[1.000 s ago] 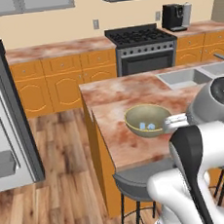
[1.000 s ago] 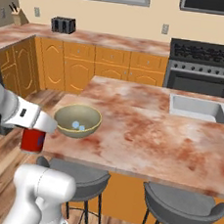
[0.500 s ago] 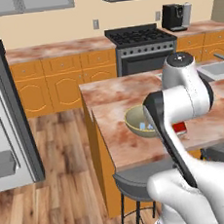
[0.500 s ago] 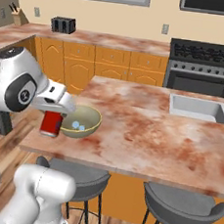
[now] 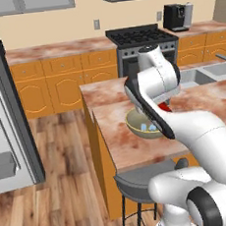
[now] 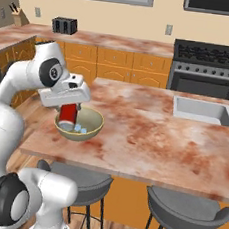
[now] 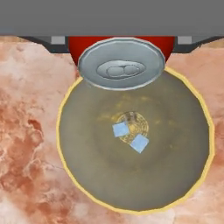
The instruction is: Open the fridge, grab two sodas, and place both sodas inside the bowl with ice on the dining counter.
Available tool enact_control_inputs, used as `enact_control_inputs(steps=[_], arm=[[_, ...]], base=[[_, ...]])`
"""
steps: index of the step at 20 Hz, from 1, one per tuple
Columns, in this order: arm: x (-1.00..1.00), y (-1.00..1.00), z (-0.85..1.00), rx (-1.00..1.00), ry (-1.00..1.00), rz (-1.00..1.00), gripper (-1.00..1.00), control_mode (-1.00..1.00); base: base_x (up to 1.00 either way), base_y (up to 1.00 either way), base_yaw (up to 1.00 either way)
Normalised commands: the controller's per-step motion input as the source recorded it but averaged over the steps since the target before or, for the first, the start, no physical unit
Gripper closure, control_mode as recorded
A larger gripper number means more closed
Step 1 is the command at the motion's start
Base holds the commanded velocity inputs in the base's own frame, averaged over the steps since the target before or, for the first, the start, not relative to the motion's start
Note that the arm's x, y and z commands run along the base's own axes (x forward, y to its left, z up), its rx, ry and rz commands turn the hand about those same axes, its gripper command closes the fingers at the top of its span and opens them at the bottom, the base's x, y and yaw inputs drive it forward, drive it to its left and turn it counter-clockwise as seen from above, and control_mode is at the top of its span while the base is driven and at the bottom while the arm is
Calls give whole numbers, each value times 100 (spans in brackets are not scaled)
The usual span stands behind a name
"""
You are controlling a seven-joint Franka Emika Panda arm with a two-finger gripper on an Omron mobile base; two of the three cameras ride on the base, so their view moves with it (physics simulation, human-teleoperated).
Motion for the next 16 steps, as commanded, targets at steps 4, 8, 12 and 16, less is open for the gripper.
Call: enact_control_inputs(steps=[4, 8, 12, 16], arm=[[70, 0, -46, -6, 9, 34, 100, -100], [39, -1, -40, 0, 0, 40, 100, -100], [34, 0, -30, 0, 0, 36, 100, -100], [45, 0, -26, 0, 4, 28, 100, -100]], base=[[0, 0, 0], [0, 0, 0], [0, 0, 0], [0, 0, 0]])
